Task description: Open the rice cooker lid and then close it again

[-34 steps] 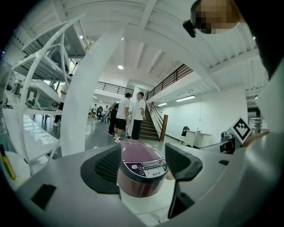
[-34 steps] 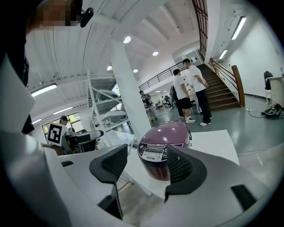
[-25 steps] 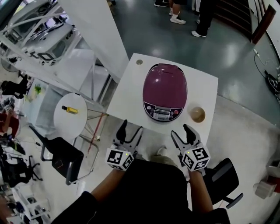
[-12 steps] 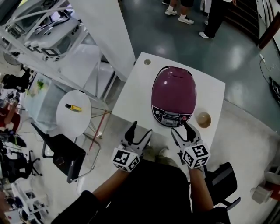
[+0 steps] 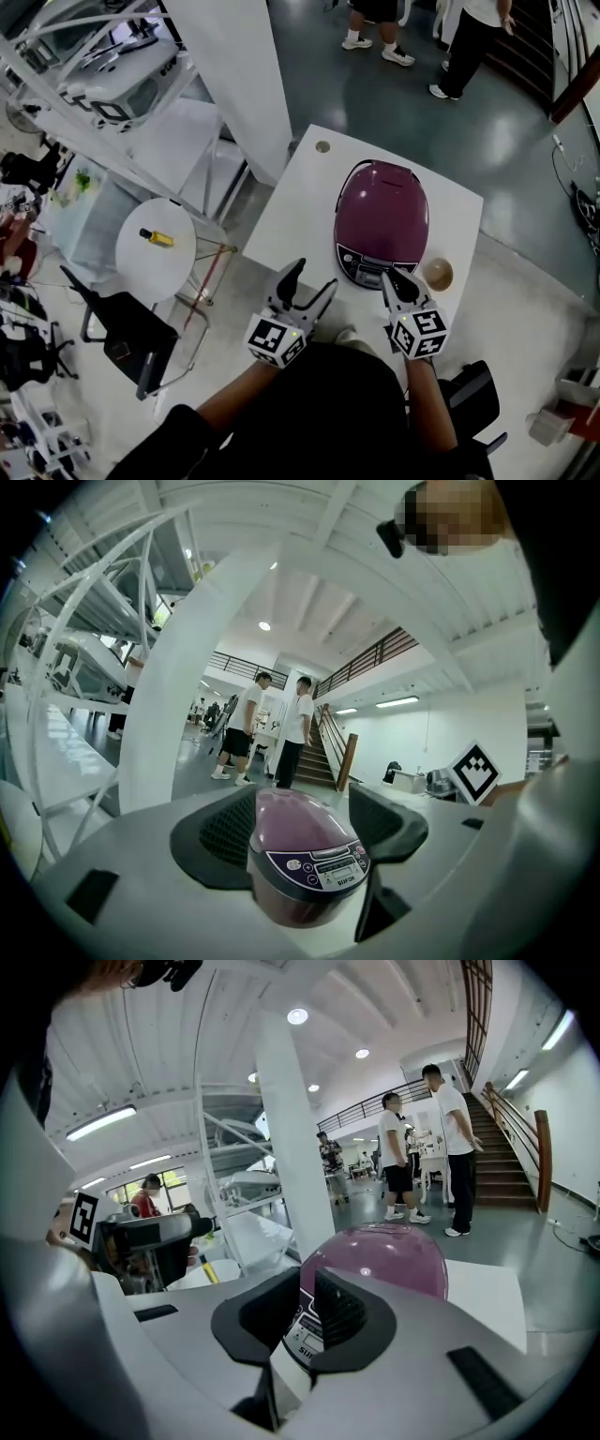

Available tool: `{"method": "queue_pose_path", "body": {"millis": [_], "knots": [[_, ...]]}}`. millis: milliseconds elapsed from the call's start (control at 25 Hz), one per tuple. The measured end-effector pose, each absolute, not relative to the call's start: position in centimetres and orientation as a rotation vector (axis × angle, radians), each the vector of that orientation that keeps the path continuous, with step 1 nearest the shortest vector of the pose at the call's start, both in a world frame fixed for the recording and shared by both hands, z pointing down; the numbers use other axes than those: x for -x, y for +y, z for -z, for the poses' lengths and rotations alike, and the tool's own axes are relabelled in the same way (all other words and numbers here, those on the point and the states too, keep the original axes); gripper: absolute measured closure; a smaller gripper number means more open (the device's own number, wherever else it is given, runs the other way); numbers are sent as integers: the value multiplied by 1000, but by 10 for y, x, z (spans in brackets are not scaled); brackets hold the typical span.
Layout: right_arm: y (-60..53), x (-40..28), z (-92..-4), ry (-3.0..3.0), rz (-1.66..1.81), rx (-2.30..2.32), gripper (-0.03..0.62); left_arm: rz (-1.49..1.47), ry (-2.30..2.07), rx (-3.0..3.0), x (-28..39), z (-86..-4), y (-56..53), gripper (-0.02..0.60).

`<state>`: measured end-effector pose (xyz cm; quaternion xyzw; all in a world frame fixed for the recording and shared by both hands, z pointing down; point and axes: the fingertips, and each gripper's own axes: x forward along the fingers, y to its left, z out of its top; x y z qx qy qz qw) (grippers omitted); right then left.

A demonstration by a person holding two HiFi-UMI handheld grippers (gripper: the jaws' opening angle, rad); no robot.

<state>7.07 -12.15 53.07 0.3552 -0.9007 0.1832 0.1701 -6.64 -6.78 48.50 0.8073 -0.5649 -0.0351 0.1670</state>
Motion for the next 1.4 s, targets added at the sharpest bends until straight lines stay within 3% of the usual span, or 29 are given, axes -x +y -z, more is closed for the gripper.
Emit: {"method": "queue_pose_path", "body": {"millis": [360, 1400], "knots": [[-138, -52, -557, -2464, -497, -944, 592, 135, -1599, -2295, 84, -484, -86, 293], [-150, -58, -618, -2278, -506, -962, 592, 127, -1543, -2300, 96, -496, -116, 293]]}}
